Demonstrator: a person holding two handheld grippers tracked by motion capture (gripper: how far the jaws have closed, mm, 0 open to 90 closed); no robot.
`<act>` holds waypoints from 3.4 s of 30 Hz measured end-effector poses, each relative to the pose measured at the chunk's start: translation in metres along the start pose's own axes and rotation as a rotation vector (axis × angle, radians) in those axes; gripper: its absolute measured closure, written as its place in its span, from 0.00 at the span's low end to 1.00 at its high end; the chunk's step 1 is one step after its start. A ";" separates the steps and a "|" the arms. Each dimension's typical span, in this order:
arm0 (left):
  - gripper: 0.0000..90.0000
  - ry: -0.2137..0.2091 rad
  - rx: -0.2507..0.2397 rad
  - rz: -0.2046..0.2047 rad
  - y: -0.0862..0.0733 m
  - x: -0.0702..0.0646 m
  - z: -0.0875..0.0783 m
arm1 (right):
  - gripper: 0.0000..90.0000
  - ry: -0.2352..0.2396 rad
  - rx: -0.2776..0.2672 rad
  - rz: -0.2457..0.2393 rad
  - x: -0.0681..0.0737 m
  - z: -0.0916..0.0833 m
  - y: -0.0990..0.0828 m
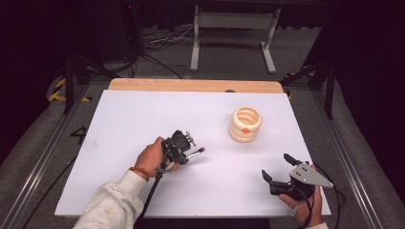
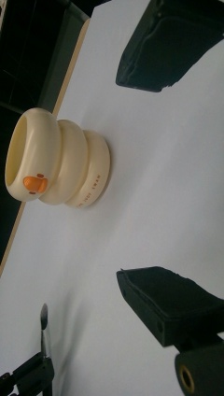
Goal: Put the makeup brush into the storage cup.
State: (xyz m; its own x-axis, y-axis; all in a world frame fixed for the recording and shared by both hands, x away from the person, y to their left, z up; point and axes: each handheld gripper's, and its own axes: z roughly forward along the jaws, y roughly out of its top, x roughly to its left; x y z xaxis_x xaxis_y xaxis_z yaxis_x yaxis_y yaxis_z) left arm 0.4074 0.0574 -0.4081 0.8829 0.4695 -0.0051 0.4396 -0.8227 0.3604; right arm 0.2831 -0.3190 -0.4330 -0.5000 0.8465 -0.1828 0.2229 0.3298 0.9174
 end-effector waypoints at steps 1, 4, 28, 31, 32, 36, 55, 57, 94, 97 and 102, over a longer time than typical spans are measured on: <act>0.89 -0.005 -0.024 -0.007 -0.003 0.002 -0.004 | 0.08 0.000 0.000 0.000 0.000 0.000 0.000; 0.89 -0.002 -0.095 -0.026 -0.013 0.004 -0.016 | 0.08 -0.001 -0.004 0.000 0.000 0.000 0.000; 0.89 0.057 -0.618 -0.062 -0.044 0.013 -0.062 | 0.08 0.011 -0.042 0.033 -0.004 -0.004 0.000; 0.89 0.060 -0.692 -0.048 -0.046 0.012 -0.065 | 0.08 0.009 -0.043 0.028 -0.003 -0.004 0.001; 0.89 0.071 -0.707 -0.053 -0.046 0.011 -0.066 | 0.08 0.013 -0.047 0.029 -0.003 -0.004 0.001; 0.89 0.072 -0.786 -0.051 -0.046 0.009 -0.067 | 0.08 0.013 -0.043 0.027 -0.003 -0.004 0.001; 0.89 -0.001 -1.019 -0.018 -0.023 0.006 -0.057 | 0.08 0.016 -0.038 0.018 -0.001 -0.003 0.000; 0.89 -0.002 -1.019 -0.017 -0.018 0.006 -0.056 | 0.08 0.016 -0.039 0.019 -0.001 -0.003 0.000; 0.89 -0.152 -1.152 0.070 0.107 0.007 -0.025 | 0.08 0.026 -0.060 0.011 -0.004 -0.003 0.001; 0.89 -0.164 -1.147 0.079 0.114 0.005 -0.023 | 0.08 0.023 -0.061 0.014 -0.004 -0.004 0.001; 0.89 -0.182 -1.159 0.083 0.121 0.006 -0.019 | 0.08 0.023 -0.059 0.012 -0.003 -0.003 0.001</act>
State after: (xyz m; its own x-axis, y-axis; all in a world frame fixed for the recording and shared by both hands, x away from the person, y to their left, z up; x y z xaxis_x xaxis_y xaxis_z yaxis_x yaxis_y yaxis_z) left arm 0.4624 -0.0333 -0.3465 0.9535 0.2986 -0.0408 0.0494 -0.0213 0.9986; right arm 0.2823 -0.3228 -0.4300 -0.5167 0.8403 -0.1640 0.1800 0.2939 0.9387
